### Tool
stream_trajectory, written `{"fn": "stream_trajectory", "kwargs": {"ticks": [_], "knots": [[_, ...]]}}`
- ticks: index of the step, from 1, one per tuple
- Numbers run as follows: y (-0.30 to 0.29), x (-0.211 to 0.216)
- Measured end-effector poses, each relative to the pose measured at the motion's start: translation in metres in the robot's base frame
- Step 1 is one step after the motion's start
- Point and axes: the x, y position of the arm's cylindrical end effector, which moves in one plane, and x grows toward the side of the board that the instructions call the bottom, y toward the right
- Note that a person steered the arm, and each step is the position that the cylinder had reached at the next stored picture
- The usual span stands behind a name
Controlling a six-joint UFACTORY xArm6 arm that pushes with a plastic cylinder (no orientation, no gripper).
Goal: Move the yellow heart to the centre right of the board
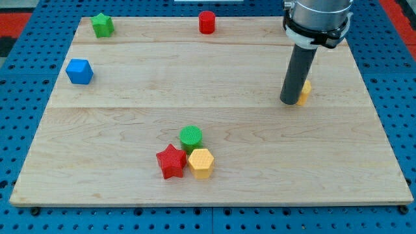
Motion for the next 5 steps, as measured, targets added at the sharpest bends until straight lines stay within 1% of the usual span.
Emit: {"fn": "stream_trajectory", "kwargs": {"ticks": [1,2,4,5], "knots": [[-0.028,0.029],[-0.009,0.031],[0.059,-0.034],[0.058,-0.029]]}}
